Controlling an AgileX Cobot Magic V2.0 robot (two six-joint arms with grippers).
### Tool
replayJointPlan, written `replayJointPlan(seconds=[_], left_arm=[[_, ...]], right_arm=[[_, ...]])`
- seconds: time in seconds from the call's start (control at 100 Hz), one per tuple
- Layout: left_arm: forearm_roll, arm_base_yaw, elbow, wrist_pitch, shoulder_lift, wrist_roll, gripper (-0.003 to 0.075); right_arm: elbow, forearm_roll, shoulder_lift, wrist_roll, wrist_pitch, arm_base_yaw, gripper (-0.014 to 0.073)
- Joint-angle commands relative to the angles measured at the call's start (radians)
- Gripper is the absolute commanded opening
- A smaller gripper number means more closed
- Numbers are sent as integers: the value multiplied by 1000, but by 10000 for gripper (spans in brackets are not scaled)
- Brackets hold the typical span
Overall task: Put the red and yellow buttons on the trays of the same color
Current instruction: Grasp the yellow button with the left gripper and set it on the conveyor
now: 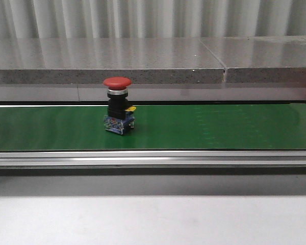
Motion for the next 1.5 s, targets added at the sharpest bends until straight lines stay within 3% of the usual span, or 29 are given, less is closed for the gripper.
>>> replayJointPlan(seconds=[0.0,0.23,0.3,0.37,0.54,0.61,0.82,1.25,1.49], left_arm=[[-6,-5,-34,-32,-14,-2,-20],[13,-5,-34,-15,5,9,-14],[13,-5,-34,-6,5,39,40],[10,-5,-34,-3,5,43,162],[-13,-5,-34,9,3,43,626],[-15,-5,-34,14,3,43,718],[-15,-16,-34,11,-51,50,632],[-15,-151,-30,-41,-366,99,629],[-15,-168,103,-148,-601,99,629]], right_arm=[[-6,0,-16,-2,-77,4,-68],[-6,0,-16,-2,-77,4,-68],[-6,0,-16,-2,-77,4,-68],[-6,0,-16,-2,-77,4,-68],[-6,0,-16,-2,-77,4,-68],[-6,0,-16,-2,-77,4,-68],[-6,0,-16,-2,-77,4,-68],[-6,0,-16,-2,-77,4,-68],[-6,0,-16,-2,-79,4,-68]])
